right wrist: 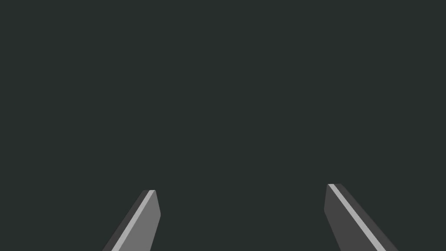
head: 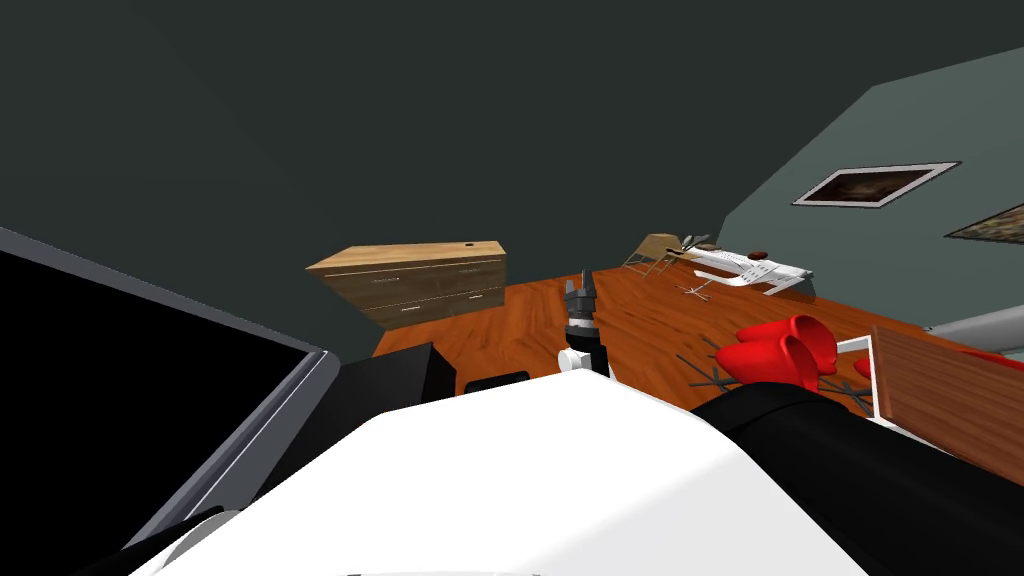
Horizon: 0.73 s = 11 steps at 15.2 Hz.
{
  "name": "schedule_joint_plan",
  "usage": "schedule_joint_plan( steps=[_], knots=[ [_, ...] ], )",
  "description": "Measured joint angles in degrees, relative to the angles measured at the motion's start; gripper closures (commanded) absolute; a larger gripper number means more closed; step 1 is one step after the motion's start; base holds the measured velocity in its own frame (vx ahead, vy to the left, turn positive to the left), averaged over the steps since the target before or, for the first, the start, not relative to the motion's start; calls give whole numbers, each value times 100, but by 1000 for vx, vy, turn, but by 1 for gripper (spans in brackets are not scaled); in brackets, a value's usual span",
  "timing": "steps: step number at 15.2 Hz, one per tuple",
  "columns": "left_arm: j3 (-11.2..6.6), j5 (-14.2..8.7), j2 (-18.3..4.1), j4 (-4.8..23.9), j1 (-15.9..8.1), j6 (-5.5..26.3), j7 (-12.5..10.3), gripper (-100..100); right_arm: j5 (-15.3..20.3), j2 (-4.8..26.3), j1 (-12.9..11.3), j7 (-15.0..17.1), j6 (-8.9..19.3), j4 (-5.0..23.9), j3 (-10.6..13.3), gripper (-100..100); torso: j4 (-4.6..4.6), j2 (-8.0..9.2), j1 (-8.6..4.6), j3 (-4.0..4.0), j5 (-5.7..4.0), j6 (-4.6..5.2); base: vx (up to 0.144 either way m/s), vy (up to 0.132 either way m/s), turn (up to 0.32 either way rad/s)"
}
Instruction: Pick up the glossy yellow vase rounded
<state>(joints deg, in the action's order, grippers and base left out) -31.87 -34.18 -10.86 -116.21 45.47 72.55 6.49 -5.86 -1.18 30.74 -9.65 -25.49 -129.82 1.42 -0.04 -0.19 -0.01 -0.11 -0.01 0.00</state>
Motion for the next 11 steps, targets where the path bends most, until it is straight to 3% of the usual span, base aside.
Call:
schedule_joint_plan(
  steps=[3, 8, 9, 11],
  knots=[
    [-61, -63, -72, 48, 21, 160, 31, -100, 0, 0, 0, 0, 0, 0, 0, 0, 1, 5, -3, 2, 0, -1, 18, 10, -22],
    [83, 73, -62, 459, -165, -124, 52, -100, 0, 0, -1, 0, 0, 0, 0, 0, 5, 24, -4, 14, 0, -1, -18, 9, -17],
    [89, 79, -61, 478, -171, -148, 54, 100, 0, 0, -1, 0, 0, 0, 0, 0, 5, 23, -6, 13, -1, -1, 0, 0, 0],
    [90, 78, -59, 480, -166, -145, 54, 100, 0, 0, 0, 0, 0, 0, 0, 0, 6, 18, -7, 11, -3, 2, 0, 0, 0]
  ],
)
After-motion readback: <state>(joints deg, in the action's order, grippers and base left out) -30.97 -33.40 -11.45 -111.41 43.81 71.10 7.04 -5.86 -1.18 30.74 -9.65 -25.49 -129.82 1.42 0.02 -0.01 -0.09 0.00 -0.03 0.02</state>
